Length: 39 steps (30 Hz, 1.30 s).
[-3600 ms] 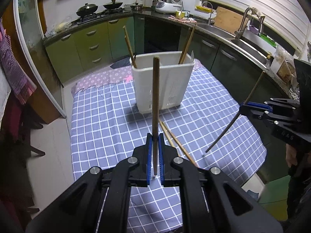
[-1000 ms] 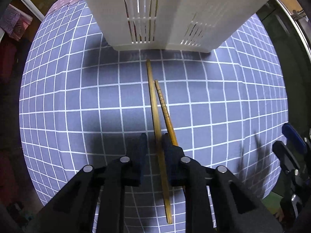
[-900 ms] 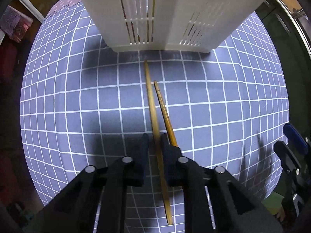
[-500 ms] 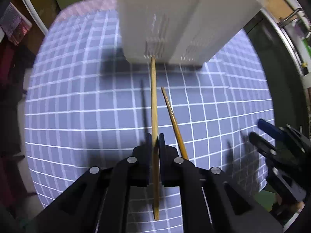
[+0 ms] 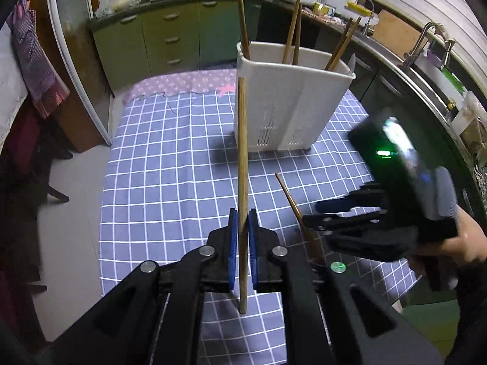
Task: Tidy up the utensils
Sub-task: 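Grasp the last chopstick with the left tool while the right tool grasps the other, then lift the chopstick upright with the left tool while the right tool lifts its chopstick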
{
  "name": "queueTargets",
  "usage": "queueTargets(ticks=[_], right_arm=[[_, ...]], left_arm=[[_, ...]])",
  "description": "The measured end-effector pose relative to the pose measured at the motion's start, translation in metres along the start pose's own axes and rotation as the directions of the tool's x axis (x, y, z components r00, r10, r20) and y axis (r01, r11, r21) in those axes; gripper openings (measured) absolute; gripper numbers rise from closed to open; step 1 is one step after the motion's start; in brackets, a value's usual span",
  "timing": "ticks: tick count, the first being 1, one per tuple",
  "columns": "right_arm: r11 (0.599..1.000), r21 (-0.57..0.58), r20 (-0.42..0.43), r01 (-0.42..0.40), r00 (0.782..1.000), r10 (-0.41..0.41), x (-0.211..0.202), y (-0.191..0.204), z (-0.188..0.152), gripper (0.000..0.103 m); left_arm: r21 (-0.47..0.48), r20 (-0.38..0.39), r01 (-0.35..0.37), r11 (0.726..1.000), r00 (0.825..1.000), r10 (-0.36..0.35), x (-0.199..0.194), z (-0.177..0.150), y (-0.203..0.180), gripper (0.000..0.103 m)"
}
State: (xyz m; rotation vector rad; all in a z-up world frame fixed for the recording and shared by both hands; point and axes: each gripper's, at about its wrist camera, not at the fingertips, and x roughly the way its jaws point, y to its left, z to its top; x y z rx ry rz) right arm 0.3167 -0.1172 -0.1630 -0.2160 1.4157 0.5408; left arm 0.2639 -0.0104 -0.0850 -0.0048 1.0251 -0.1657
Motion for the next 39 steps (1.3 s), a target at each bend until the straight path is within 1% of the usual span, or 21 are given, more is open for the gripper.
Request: queueTargets(ticks=[1,3,7,10,12,15,18,21,23,25,28,29,33,34,37,38,39], right_arm=[[1.0,0.0,-0.014,0.01,1.0,-0.01,0.004,0.003,0.004,0.026],[1.0,0.002,-0.033,0.03,0.999,-0.03,0.009,0.007,0.009,0.023],[0.997,0.004,-0.07,0.079,0.994,-0.079,0.019,0.014,0.015,0.023],[0.994,0.003,-0.077,0.109,0.991,-0.109,0.023,0.017,0.019,0.022],[0.991,0.0,-0.068,0.136,0.988,-0.136,0.023,0.019,0.016,0.014],[0.993,0.011,-0.067,0.117,0.991,-0.116,0.026,0.02,0.018,0.009],[0.994,0.008,-0.045,0.106,0.993,-0.106,0.024,0.017,0.014,0.008],[0.998,0.021,-0.001,0.066,0.998,-0.066,0.011,0.009,0.007,0.007],[0.998,0.036,0.058,0.047,0.997,-0.049,-0.007,0.004,0.001,0.008],[0.998,0.043,0.127,0.034,0.991,-0.039,-0.028,0.0,-0.007,0.007],[0.998,0.059,0.227,0.013,0.973,-0.026,-0.061,-0.005,-0.022,0.007],[0.998,0.068,0.271,0.012,0.962,-0.03,-0.073,-0.008,-0.03,0.007],[0.995,0.098,0.412,0.017,0.91,-0.056,-0.108,-0.014,-0.067,0.007],[0.994,0.107,0.434,0.014,0.899,-0.059,-0.116,-0.019,-0.075,0.007],[0.991,0.131,0.517,0.02,0.852,-0.086,-0.129,-0.021,-0.102,0.007],[0.991,0.133,0.531,0.016,0.843,-0.085,-0.132,-0.024,-0.107,0.007],[0.99,0.141,0.554,0.019,0.827,-0.094,-0.135,-0.025,-0.116,0.007]], left_arm=[[0.01,0.007,0.0,1.0,1.0,0.0,-0.003,-0.002,0.0,0.007],[0.02,0.013,0.005,1.0,1.0,-0.006,-0.007,-0.005,-0.001,0.007],[0.043,0.023,0.017,0.999,1.0,-0.018,-0.007,-0.007,-0.005,0.007],[0.046,0.018,0.023,0.999,1.0,-0.024,-0.009,-0.009,-0.005,0.007],[0.049,0.017,0.023,0.999,1.0,-0.024,-0.009,-0.01,-0.007,0.007],[0.054,0.017,0.023,0.998,1.0,-0.024,-0.01,-0.01,-0.006,0.007],[0.054,0.017,0.024,0.998,1.0,-0.025,-0.01,-0.012,-0.005,0.007],[0.053,0.017,0.023,0.998,1.0,-0.024,-0.01,-0.011,-0.005,0.007],[0.054,0.018,0.027,0.998,0.999,-0.028,-0.011,-0.012,-0.006,0.007],[0.061,0.025,0.026,0.998,0.999,-0.027,-0.013,-0.012,-0.007,0.007],[0.074,0.05,0.017,0.997,0.999,-0.021,-0.018,-0.014,-0.01,0.007],[0.077,0.056,0.017,0.997,0.998,-0.022,-0.02,-0.014,-0.011,0.007],[0.094,0.07,0.017,0.995,0.997,-0.023,-0.024,-0.017,-0.015,0.007],[0.1,0.075,0.012,0.995,0.997,-0.02,-0.025,-0.018,-0.016,0.007],[0.113,0.082,0.008,0.994,0.996,-0.018,-0.027,-0.021,-0.018,0.007],[0.114,0.084,0.007,0.993,0.996,-0.017,-0.028,-0.021,-0.019,0.007],[0.115,0.086,0.009,0.993,0.996,-0.019,-0.029,-0.022,-0.019,0.007]])
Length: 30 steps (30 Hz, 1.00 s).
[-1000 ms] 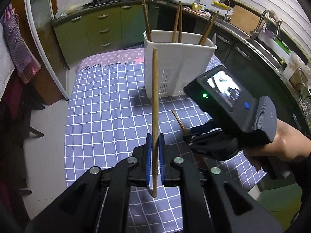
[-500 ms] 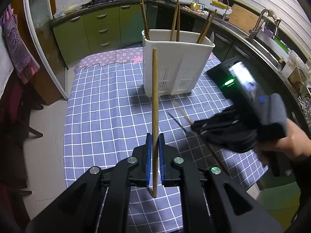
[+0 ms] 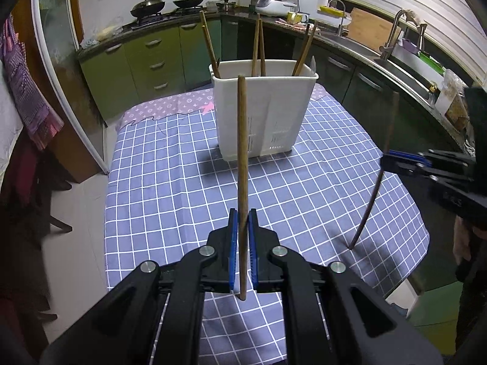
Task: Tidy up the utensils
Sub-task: 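Lift the chopstick upright with the left tool while the right tool lifts its chopstick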
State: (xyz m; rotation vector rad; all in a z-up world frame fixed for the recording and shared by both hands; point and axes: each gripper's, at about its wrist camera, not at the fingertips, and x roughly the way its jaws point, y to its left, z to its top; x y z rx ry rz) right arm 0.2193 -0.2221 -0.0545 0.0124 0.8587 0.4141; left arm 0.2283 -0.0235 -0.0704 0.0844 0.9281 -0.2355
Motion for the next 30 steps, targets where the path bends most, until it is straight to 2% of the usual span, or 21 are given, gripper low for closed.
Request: queueTargets(ticks=[6,23,30], right_arm=[[1.0,0.012,0.077,0.014,0.997,-0.015,-0.023,-0.007,-0.02,0.008],[1.0,-0.011,0.071,0.003,0.997,-0.002,-0.025,0.005,-0.024,0.008],[1.0,-0.025,0.085,-0.01,0.996,0.012,-0.03,0.009,-0.011,0.008]], left_arm=[[0.011,0.012,0.006,1.0,1.0,-0.006,-0.006,-0.002,-0.003,0.007],[0.013,0.043,-0.003,1.0,0.999,0.002,-0.019,-0.005,0.001,0.007],[0.018,0.061,0.002,1.0,0.998,-0.003,-0.029,0.003,0.001,0.007]])
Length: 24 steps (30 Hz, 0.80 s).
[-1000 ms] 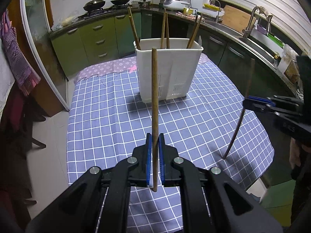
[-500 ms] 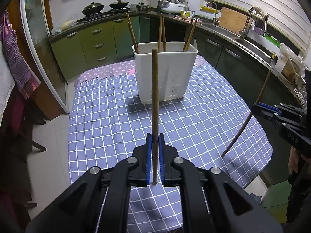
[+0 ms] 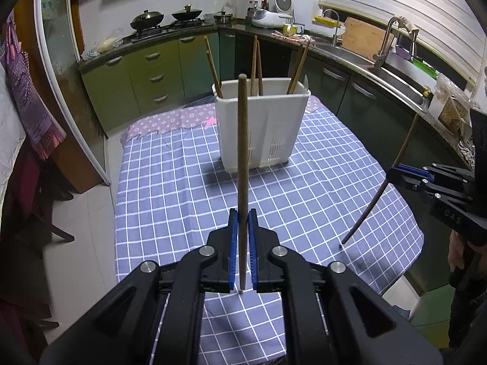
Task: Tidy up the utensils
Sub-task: 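Lift the chopstick upright with the left tool while the right tool lifts its chopstick, then lower both chopsticks into the white caddy and open both tools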
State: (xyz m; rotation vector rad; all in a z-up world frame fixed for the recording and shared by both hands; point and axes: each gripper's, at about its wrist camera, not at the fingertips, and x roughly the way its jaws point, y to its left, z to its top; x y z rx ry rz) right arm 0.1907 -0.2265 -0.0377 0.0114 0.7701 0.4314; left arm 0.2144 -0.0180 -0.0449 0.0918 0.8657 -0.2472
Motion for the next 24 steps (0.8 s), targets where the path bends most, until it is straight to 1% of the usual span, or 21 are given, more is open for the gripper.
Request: queueTargets(ticks=[3,6,7,10,14,16,17,19,21,24], right_arm=[[1.0,-0.016,0.041,-0.004,0.999,0.004,-0.01,0.004,0.018,0.008],[0.999,-0.04,0.111,-0.001,0.994,0.005,-0.027,0.011,0.044,0.008],[0.999,-0.044,0.129,-0.001,0.992,0.006,-0.031,0.012,0.051,0.008],[0.998,-0.062,0.227,-0.002,0.974,0.016,-0.052,0.017,0.087,0.008],[0.997,-0.068,0.32,-0.018,0.946,0.039,-0.066,0.022,0.13,0.008],[0.997,-0.069,0.353,-0.015,0.935,0.039,-0.067,0.024,0.147,0.008],[0.998,-0.068,0.369,-0.003,0.929,0.028,-0.065,0.024,0.157,0.008],[0.998,-0.061,0.384,0.006,0.923,0.018,-0.057,0.022,0.17,0.007],[0.999,-0.047,0.384,0.01,0.923,0.008,-0.044,0.017,0.179,0.007],[1.0,-0.025,0.367,0.011,0.93,-0.001,-0.018,0.008,0.192,0.007]], left_arm=[[-0.001,0.011,0.014,1.0,1.0,-0.014,-0.008,0.013,0.0,0.007],[0.011,0.054,0.012,1.0,0.998,-0.012,-0.02,0.034,-0.003,0.007],[0.018,0.084,0.01,1.0,0.996,-0.012,-0.028,0.046,-0.005,0.007],[0.028,0.162,0.007,1.0,0.987,-0.012,-0.044,0.075,-0.008,0.007],[0.029,0.279,0.038,0.999,0.959,-0.044,-0.062,0.125,-0.013,0.007],[0.036,0.326,0.043,0.998,0.944,-0.052,-0.065,0.141,-0.016,0.007],[0.038,0.358,0.033,0.999,0.933,-0.045,-0.065,0.153,-0.018,0.007],[0.043,0.383,0.022,0.999,0.923,-0.036,-0.057,0.169,-0.021,0.007],[0.038,0.383,0.01,0.999,0.923,-0.024,-0.041,0.18,-0.022,0.007],[0.029,0.369,-0.015,0.999,0.93,0.004,-0.009,0.187,-0.022,0.007]])
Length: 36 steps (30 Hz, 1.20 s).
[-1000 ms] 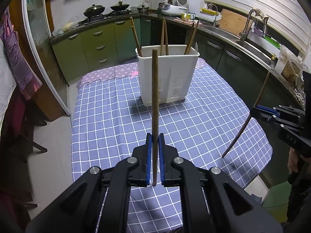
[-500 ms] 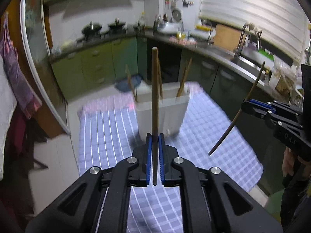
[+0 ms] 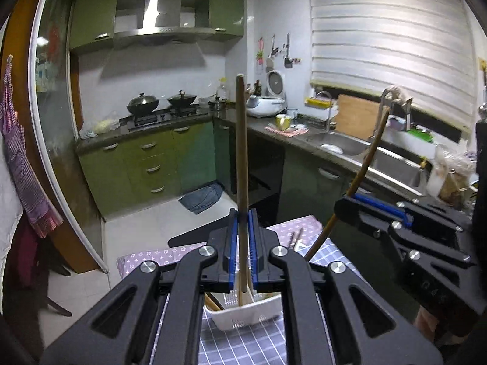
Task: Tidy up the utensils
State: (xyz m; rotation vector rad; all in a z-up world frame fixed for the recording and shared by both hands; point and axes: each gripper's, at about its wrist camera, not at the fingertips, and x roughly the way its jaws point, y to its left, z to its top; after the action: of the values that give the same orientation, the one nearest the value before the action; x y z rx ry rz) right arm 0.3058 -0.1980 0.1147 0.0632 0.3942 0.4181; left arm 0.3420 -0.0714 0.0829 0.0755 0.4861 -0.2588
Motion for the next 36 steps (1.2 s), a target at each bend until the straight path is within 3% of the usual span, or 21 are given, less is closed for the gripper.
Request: queueTargets(ticks=[5,10,12,14,18,20,22,25,27,28,30,32,36], right_arm=[[1.0,0.024,-0.073,0.012,0.997,-0.01,0.051,-0.014,-0.013,0.007],[0.999,0.016,-0.145,0.029,0.989,-0.027,0.083,-0.021,-0.039,0.007],[0.999,0.008,-0.168,0.036,0.985,-0.034,0.092,-0.022,-0.05,0.008],[0.999,-0.001,-0.193,0.033,0.981,-0.033,0.1,-0.021,-0.06,0.008],[0.999,-0.006,-0.209,0.034,0.977,-0.034,0.101,-0.019,-0.073,0.011],[1.0,-0.001,-0.188,0.028,0.982,-0.027,0.089,-0.017,-0.073,0.013],[1.0,-0.006,-0.154,0.024,0.988,-0.024,0.065,-0.013,-0.073,0.028],[1.0,-0.01,-0.085,0.022,0.996,-0.023,0.017,-0.008,-0.073,0.037],[0.999,-0.01,-0.037,0.04,0.999,-0.04,-0.021,-0.01,-0.087,0.06],[0.999,-0.007,-0.017,0.045,0.999,-0.045,-0.039,-0.011,-0.097,0.065],[0.998,0.005,0.005,0.07,0.998,-0.07,-0.067,-0.012,-0.121,0.085],[0.994,0.031,0.017,0.107,0.994,-0.108,-0.09,-0.016,-0.153,0.099],[0.99,0.063,-0.01,0.128,0.992,-0.127,-0.114,-0.015,-0.211,0.099]], left_arm=[[-0.031,-0.085,-0.037,0.999,0.996,0.034,0.049,-0.029,0.012,0.007],[-0.033,-0.157,-0.073,0.997,0.985,0.067,0.072,-0.055,0.021,0.008],[-0.026,-0.169,-0.073,0.997,0.983,0.067,0.075,-0.063,0.02,0.015],[-0.01,-0.176,-0.079,0.997,0.981,0.076,0.076,-0.07,0.016,0.031],[-0.013,-0.165,-0.077,0.997,0.984,0.073,0.068,-0.078,0.012,0.036],[-0.029,-0.146,-0.071,0.997,0.987,0.066,0.057,-0.081,0.012,0.046],[-0.054,-0.115,-0.06,0.997,0.992,0.053,0.038,-0.084,0.015,0.059],[-0.079,-0.075,-0.056,0.995,0.996,0.05,0.007,-0.091,0.02,0.074],[-0.087,-0.051,-0.054,0.995,0.997,0.049,-0.016,-0.101,0.022,0.086],[-0.089,-0.032,-0.058,0.994,0.998,0.055,-0.03,-0.109,0.023,0.093],[-0.072,0.011,-0.087,0.994,0.996,0.088,-0.057,-0.127,0.022,0.096],[-0.06,0.04,-0.141,0.988,0.989,0.144,-0.079,-0.152,0.019,0.096],[-0.073,0.026,-0.166,0.983,0.985,0.169,-0.108,-0.192,0.015,0.096]])
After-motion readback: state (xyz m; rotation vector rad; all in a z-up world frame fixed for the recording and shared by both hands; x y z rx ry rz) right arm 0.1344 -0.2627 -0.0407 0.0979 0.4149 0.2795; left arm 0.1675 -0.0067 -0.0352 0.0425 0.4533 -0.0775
